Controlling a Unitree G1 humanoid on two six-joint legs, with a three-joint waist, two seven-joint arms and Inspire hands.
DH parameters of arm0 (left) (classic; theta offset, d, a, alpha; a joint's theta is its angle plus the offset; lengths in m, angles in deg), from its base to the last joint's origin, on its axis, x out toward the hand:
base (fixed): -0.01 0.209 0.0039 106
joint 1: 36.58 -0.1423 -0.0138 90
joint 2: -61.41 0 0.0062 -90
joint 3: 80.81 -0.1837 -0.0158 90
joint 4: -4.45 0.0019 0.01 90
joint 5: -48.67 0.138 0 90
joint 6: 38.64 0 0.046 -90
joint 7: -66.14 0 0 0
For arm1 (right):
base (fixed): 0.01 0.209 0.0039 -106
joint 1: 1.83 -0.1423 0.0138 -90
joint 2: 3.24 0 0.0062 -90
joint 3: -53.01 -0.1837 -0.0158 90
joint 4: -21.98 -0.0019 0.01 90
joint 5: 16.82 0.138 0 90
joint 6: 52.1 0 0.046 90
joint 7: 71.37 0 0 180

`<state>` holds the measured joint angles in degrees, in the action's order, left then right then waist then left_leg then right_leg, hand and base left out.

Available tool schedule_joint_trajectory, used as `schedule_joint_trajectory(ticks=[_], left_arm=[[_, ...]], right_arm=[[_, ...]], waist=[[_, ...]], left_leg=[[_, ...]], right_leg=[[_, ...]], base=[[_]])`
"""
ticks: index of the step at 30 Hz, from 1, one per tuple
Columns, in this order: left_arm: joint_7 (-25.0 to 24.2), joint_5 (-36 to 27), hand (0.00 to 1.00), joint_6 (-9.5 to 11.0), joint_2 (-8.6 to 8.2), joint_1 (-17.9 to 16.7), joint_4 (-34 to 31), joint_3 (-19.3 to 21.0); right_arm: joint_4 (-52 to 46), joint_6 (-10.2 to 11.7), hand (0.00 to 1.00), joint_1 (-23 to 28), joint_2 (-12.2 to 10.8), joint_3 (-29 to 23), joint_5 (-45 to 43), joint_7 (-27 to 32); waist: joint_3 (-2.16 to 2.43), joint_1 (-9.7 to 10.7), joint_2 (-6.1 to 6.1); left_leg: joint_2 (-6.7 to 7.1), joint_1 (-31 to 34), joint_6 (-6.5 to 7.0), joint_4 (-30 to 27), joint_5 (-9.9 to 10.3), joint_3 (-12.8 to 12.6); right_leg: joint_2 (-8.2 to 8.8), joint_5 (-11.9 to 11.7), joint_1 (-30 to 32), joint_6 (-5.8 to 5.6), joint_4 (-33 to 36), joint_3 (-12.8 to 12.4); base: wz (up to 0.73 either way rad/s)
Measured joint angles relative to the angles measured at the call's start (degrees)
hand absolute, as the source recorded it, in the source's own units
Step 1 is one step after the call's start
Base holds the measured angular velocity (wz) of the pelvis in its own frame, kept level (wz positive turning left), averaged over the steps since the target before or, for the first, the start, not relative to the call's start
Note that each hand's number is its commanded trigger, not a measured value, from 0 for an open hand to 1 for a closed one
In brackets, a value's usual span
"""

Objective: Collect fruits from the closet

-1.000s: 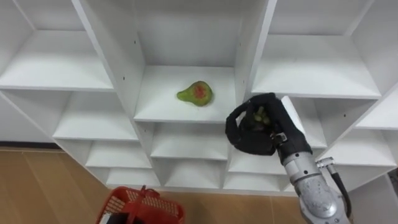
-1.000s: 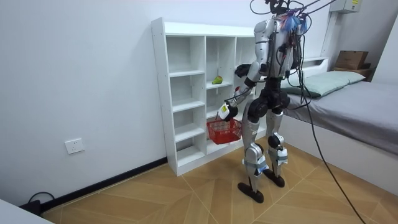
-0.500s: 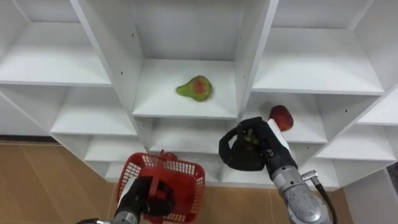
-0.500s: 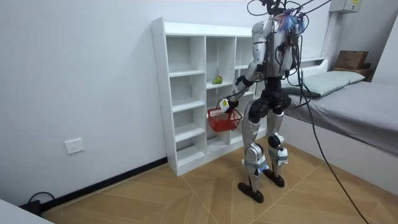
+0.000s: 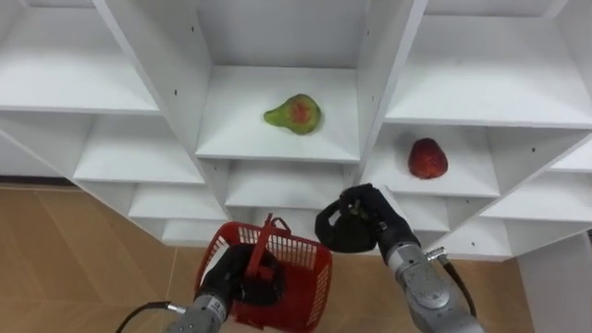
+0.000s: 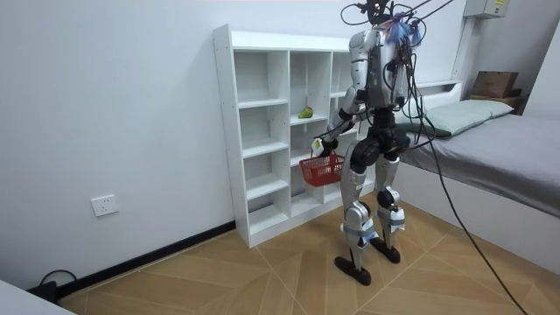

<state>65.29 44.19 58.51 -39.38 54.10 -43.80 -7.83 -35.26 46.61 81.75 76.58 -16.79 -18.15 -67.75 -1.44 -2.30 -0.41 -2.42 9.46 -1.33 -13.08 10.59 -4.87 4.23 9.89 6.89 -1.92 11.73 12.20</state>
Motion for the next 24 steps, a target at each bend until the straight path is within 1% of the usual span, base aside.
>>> schedule_joint_trajectory(ticks=[3, 10, 17, 20, 24], left_arm=[[0.0, 0.0, 1.0, 0.0, -0.08, 0.1, 0.4, -0.2], [0.0, -0.5, 1.0, 0.4, -0.35, 0.4, 1.2, -0.2], [-0.6, -0.4, 1.0, 0.6, -0.43, 1.4, 1.2, -0.4], [-1.0, -0.4, 1.0, 0.6, -0.43, 1.6, 1.2, -2.0], [-1.1, -0.4, 1.0, 0.6, -0.44, 1.6, 1.1, -3.1]], right_arm=[[1.1, 0.0, 1.0, -0.3, -0.1, 0.4, 0.2, 0.1], [1.1, 0.0, 1.0, -0.7, -0.3, 1.0, 1.4, 1.4], [2.6, 0.1, 1.0, -1.6, -0.9, 1.3, 3.6, 1.7], [2.7, 0.1, 1.0, -1.6, -0.9, 1.4, 3.7, 1.6], [4.1, 0.1, 1.0, -1.6, -0.9, 2.3, 4.2, 1.7]], waist=[[-0.05, 0.0, -0.08], [-0.07, -1.2, -0.03], [-0.09, -1.2, 0.0], [-0.1, -1.3, 0.02], [-0.1, -1.3, 0.01]], left_leg=[[0.0, 0.8, -0.04, 0.0, -0.1, 0.5], [0.02, 2.1, -0.04, 0.0, -0.1, 1.0], [0.04, 2.6, -0.04, 0.0, -0.1, 1.8], [0.05, 2.7, -0.04, 0.1, -0.1, 1.9], [0.05, 2.7, -0.04, 0.2, -0.1, 2.0]], right_leg=[[0.0, 0.0, 0.5, 0.0, 0.0, 0.6], [0.0, 0.0, 1.7, 0.0, 0.1, 0.8], [0.0, 0.0, 1.9, 0.0, 0.0, 1.5], [0.0, 0.0, 2.2, 0.0, 0.0, 1.6], [0.0, 0.0, 2.2, 0.0, 0.0, 1.7]], base=[[0.07], [0.03], [0.04], [0.0], [0.0]])
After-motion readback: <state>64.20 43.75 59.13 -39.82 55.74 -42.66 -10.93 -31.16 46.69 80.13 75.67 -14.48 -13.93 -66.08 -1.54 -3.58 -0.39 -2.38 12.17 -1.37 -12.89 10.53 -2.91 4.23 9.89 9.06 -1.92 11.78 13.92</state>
